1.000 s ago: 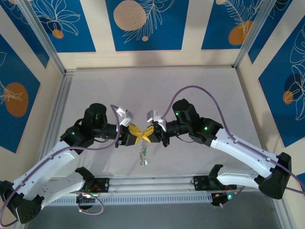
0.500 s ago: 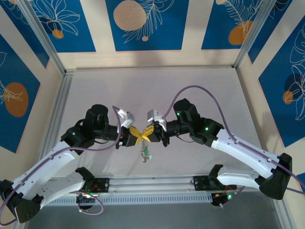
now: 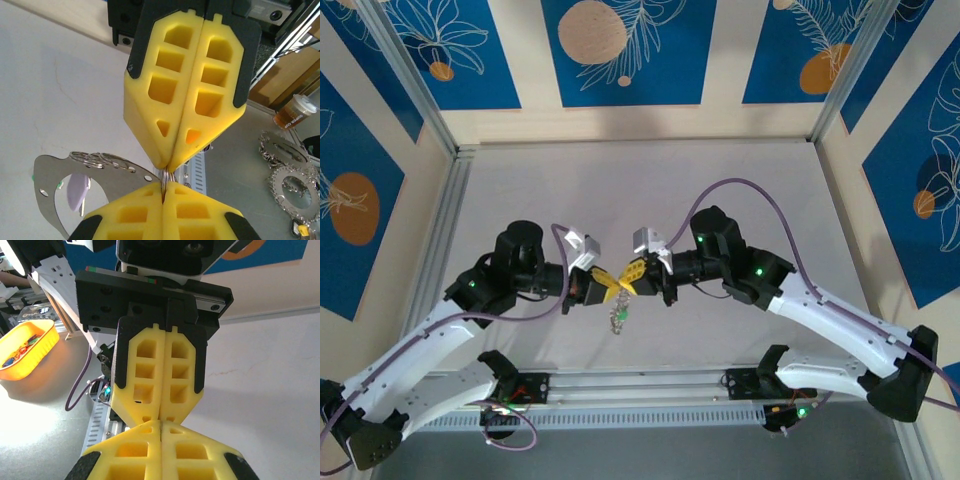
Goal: Put the keys on the keyring
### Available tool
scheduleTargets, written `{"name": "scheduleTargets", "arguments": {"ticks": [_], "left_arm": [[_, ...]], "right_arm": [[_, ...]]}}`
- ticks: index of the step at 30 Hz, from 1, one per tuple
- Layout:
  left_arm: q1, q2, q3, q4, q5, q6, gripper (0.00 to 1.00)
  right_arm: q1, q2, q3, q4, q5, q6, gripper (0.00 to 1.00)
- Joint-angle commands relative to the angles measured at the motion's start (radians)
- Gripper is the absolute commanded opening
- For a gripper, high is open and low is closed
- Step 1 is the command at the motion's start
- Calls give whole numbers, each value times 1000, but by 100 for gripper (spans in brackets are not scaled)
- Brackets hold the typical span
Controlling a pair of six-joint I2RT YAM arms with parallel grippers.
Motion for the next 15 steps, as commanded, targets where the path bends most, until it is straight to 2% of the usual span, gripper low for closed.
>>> {"name": "scheduleTargets", "arguments": {"ticks": [1,4,12,15], "left_arm": [[-6,-32,-19,73,15,-27,0],[-5,-38,-23,78,10,-32,0],[-7,-65,-48,134,13,-44,0],[-8,-84,-66,178,13,-52,0]], "right_arm": [[-5,-39,3,29,-32,16,11],[-14,-56,-8,39,-21,35,24],[-50,-101,-58,48,-47,109,40],[-60,-100,-70,38,-65,124,42]]}}
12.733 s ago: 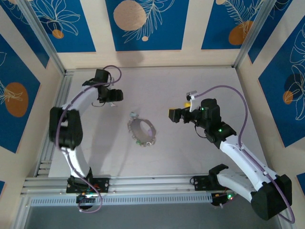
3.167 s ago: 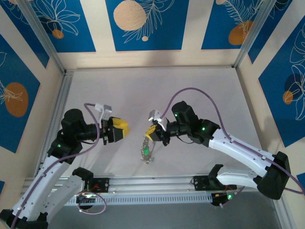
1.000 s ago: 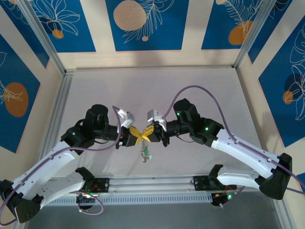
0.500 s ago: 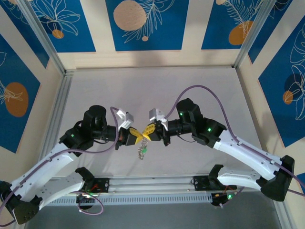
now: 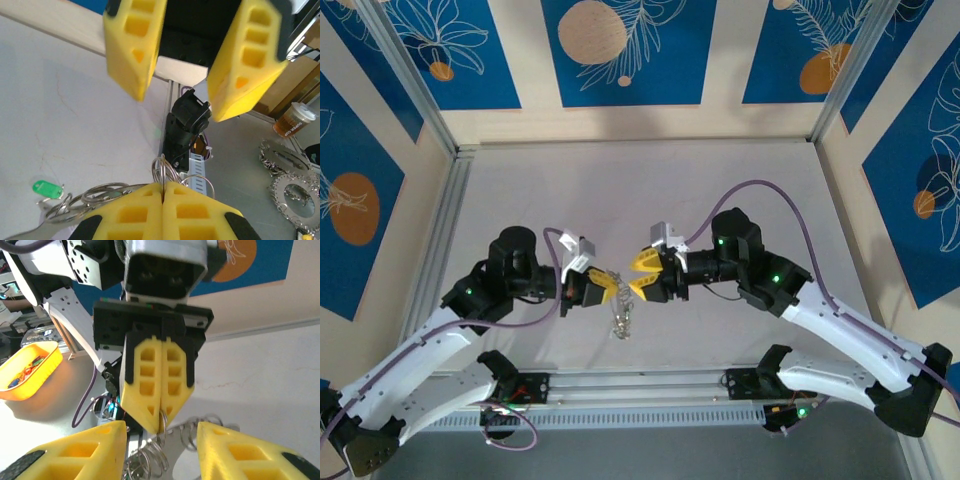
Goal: Put the keys on the keyring
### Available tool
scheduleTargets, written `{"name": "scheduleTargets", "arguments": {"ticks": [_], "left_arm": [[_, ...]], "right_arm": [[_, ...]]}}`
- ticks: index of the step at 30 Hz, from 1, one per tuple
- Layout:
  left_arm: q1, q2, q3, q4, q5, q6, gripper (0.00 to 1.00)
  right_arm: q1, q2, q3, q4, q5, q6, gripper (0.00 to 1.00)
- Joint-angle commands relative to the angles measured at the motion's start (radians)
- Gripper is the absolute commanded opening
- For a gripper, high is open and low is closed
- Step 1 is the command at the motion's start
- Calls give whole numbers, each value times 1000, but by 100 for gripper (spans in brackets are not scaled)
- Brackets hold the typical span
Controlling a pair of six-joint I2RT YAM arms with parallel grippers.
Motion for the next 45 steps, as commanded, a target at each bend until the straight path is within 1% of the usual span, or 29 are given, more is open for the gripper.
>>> {"name": "scheduleTargets", "arguments": {"ticks": [1,6,9,13,16,22,28,31,34,37,42,45], "left_arm": [[-8,-39,-19,108,13,-17,0],[-21,-85,-58,207,11,-41,0],[-26,-106,-78,269,11,-53,0],[-30,-123,-94,315,14,-61,0],[-31,-128,-103,343,26,-74,0],[-33,-132,-112,365,36,-78,0],[-33,-135,-118,362,28,-72,0],[-33,-140,-118,366,29,-73,0],[-34,-151,-117,374,30,-79,0],[-32,-161,-117,375,33,-81,0],[-33,-168,-115,370,39,-76,0],[-33,-166,-113,379,49,-79,0]], "right_arm": [[-10,-8,-25,-5,-40,37,42],[-13,-14,-41,0,-57,37,41],[-12,-12,-40,6,-105,35,38],[2,-14,-41,11,-164,27,36],[18,-11,-36,-3,-167,19,36],[41,-27,-42,19,-175,18,34],[102,-8,-17,14,-159,17,27],[131,18,0,-2,-160,18,26],[158,28,10,-26,-142,6,25],[161,10,-1,-38,-114,19,22],[161,-74,-21,-49,-40,32,21],[161,-112,-5,-62,55,23,27]]}}
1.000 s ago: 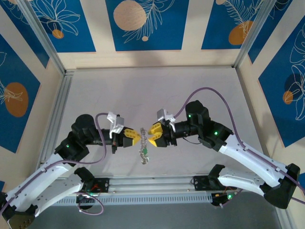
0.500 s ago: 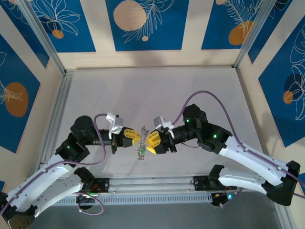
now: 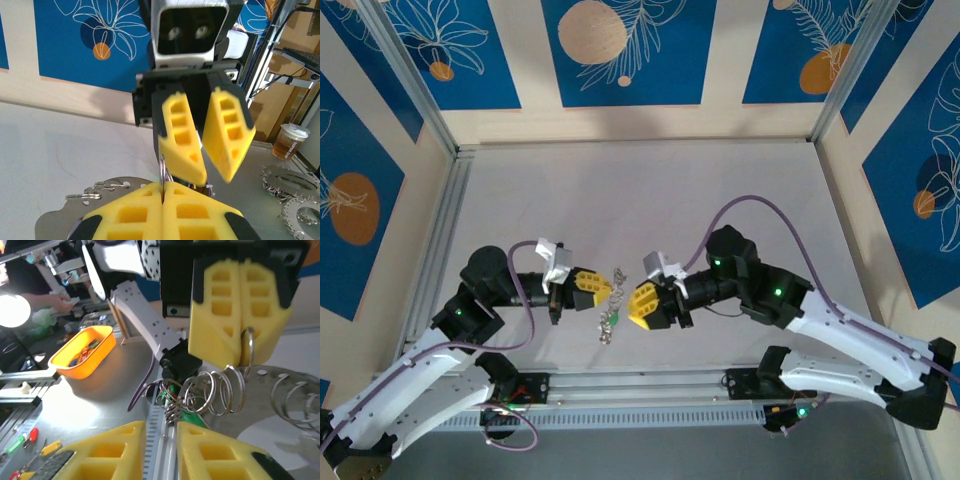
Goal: Put the keys on the keyring
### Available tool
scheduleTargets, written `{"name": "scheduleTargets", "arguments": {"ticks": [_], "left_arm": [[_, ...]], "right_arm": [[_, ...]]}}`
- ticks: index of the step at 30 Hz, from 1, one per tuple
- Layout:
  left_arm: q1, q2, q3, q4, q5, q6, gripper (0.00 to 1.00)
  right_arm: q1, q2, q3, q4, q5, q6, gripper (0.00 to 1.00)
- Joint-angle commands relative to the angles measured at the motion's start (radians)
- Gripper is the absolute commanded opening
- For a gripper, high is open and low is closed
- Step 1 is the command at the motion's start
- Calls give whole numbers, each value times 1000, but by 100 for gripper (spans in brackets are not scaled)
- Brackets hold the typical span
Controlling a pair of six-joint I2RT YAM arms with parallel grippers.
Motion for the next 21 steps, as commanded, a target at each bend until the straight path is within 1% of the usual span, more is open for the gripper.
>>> {"name": "scheduleTargets", "arguments": {"ticks": [1,3,4,11,19,21], "left_arm": [[-13,-13,8,65,38,-4,0],[-14,-14,8,67,42,-4,0],[-13,-15,8,67,44,-4,0],[-13,-26,10,59,48,-1,0],[-14,-17,12,49,54,9,0],[-13,-14,12,51,56,8,0]], "right_arm": [[5,-47,22,-19,122,-6,29],[1,-45,31,0,156,-13,30],[-5,-36,33,20,154,-10,29],[-18,58,48,112,64,9,22],[-17,65,53,180,-28,41,21],[-17,65,51,185,-30,42,21]]}}
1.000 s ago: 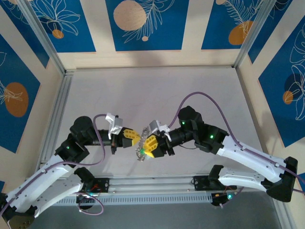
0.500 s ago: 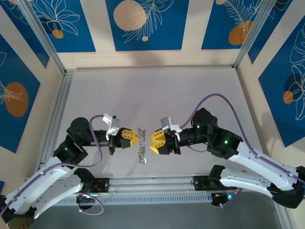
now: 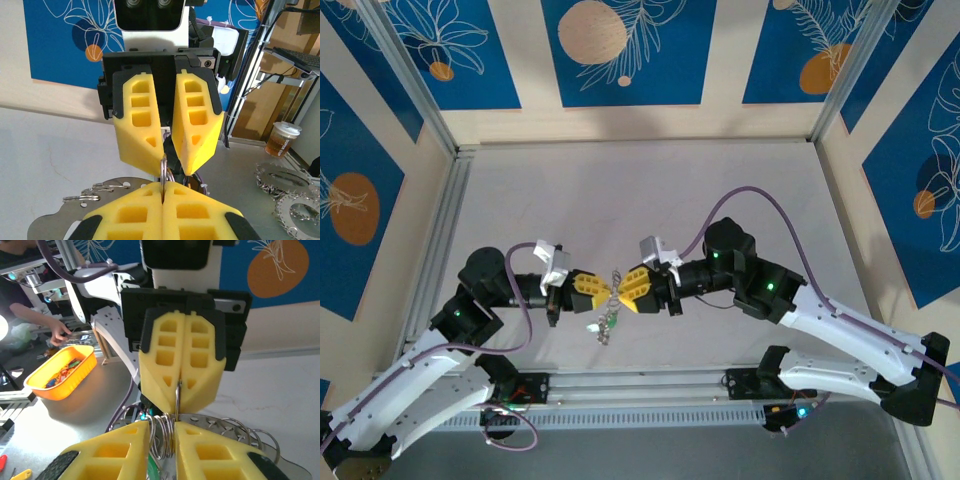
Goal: Put the keys on the keyring
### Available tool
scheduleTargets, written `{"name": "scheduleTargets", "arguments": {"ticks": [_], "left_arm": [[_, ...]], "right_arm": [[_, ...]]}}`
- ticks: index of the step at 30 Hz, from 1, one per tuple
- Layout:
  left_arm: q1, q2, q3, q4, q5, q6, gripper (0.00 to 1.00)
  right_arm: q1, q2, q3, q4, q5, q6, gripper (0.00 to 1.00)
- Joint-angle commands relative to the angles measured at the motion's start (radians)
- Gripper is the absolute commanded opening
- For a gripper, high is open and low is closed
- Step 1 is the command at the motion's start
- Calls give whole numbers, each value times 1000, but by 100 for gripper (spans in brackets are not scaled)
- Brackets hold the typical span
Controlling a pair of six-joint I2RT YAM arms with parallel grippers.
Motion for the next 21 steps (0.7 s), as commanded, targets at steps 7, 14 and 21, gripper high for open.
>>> {"name": "scheduleTargets", "arguments": {"ticks": [7,14,21], "left_arm": [[-11,-5,12,54,29,2,0],[-12,-2,10,68,37,-4,0],[-13,-10,10,60,32,2,0]], "right_arm": [[-3,11,21,50,-21,18,14],[-4,29,23,77,-13,31,13],[-11,42,26,84,9,50,19]]}}
